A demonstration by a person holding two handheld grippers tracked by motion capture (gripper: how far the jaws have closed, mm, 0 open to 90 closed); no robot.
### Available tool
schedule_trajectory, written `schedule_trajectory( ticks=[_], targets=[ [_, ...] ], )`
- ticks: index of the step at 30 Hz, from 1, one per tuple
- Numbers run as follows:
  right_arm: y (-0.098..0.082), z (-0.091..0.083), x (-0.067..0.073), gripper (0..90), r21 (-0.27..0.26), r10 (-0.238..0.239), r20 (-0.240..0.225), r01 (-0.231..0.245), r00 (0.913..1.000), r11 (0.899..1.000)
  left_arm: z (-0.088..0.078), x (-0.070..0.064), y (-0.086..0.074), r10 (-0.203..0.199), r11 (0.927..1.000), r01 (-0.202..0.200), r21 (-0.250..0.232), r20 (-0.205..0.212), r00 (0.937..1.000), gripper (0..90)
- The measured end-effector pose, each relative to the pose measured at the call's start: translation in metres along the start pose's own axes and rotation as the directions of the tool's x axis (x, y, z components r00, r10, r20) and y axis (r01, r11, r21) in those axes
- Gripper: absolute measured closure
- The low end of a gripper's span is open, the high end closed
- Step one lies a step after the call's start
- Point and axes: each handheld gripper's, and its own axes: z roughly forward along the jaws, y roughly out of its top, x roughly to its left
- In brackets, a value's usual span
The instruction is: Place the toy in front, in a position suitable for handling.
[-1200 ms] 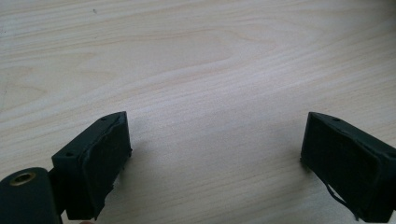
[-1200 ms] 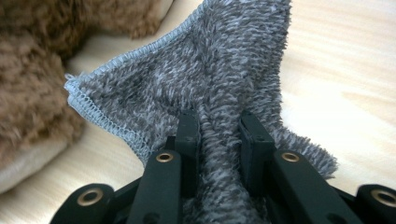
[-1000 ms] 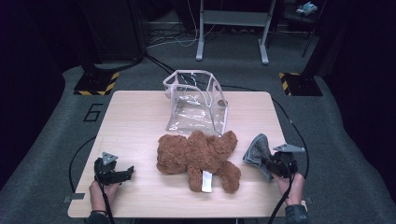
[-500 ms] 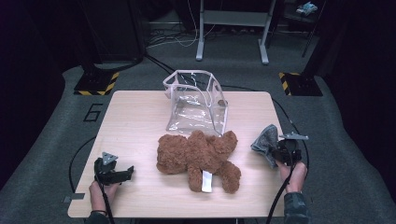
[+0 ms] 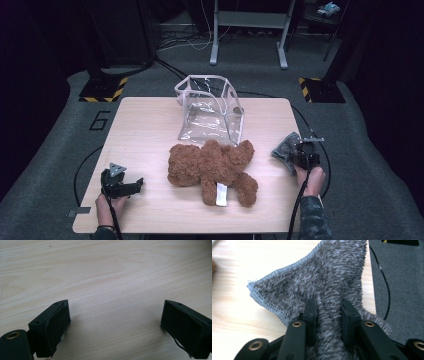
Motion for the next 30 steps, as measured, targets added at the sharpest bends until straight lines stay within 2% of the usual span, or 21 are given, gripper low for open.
schedule_trajectory(
  ticks=[3, 5, 10, 11, 13, 16, 17, 20, 25, 26, 28, 30],
  targets=[
    [0.001, 0.007, 0.000, 65.8, 0.023, 0.000, 0.012, 0.000, 0.9999, 1.000, 0.000, 0.000, 0.000, 0.000, 1.0000, 0.000, 0.001, 0.002, 1.0000, 8.3],
    [0.001, 0.010, 0.000, 59.1, 0.037, 0.012, 0.025, -0.013, 0.9996, 0.999, 0.000, 0.000, 0.000, -0.001, 1.0000, 0.001, 0.004, 0.003, 1.0000, 8.3],
    [0.000, 0.005, -0.001, 41.6, 0.027, 0.011, 0.004, -0.011, 0.9999, 1.000, 0.000, 0.000, 0.000, 0.001, 1.0000, -0.001, 0.005, 0.003, 1.0000, 8.4],
    [0.000, 0.005, -0.001, 41.6, 0.027, 0.011, 0.004, -0.011, 0.9999, 1.000, 0.000, 0.000, 0.000, 0.001, 1.0000, -0.001, 0.005, 0.003, 1.0000, 8.3],
    [-0.001, -0.005, -0.001, 33.5, 0.004, 0.011, -0.019, -0.011, 0.9998, 1.000, 0.000, 0.000, 0.000, 0.000, 1.0000, 0.000, 0.001, 0.002, 1.0000, 8.3],
    [-0.002, -0.012, -0.001, 30.5, -0.012, 0.005, -0.031, -0.005, 0.9995, 1.000, -0.001, 0.000, 0.000, -0.003, 1.0000, 0.003, 0.009, 0.005, 1.0000, 8.3],
    [-0.003, -0.023, 0.001, 26.2, -0.037, -0.009, -0.058, 0.006, 0.9983, 0.999, 0.000, 0.000, 0.000, -0.001, 1.0000, 0.001, 0.006, 0.004, 1.0000, 8.3],
    [-0.006, -0.033, 0.006, 21.2, -0.057, -0.018, -0.097, 0.013, 0.9951, 0.998, 0.000, 0.000, 0.000, 0.001, 1.0000, -0.001, 0.005, 0.003, 1.0000, 8.3],
    [-0.017, -0.052, 0.021, 15.0, -0.078, -0.081, -0.158, 0.069, 0.9841, 0.995, -0.001, 0.000, 0.000, 0.000, 0.9999, 0.000, 0.011, 0.005, 1.0000, 8.4],
    [-0.020, -0.055, 0.024, 14.5, -0.083, -0.091, -0.172, 0.077, 0.9809, 0.994, 0.000, 0.000, 0.000, -0.001, 1.0000, 0.001, -0.004, -0.003, 1.0000, 8.4],
    [-0.028, -0.061, 0.032, 14.0, -0.091, -0.119, -0.183, 0.104, 0.9758, 0.990, 0.001, -0.001, 0.000, -0.012, 0.9999, 0.012, -0.009, 0.002, 0.9999, 8.4],
    [-0.031, -0.063, 0.035, 13.7, -0.097, -0.125, -0.185, 0.108, 0.9747, 0.989, 0.001, -0.001, 0.000, -0.013, 0.9999, 0.013, -0.009, -0.002, 0.9999, 8.4]
  ],
)
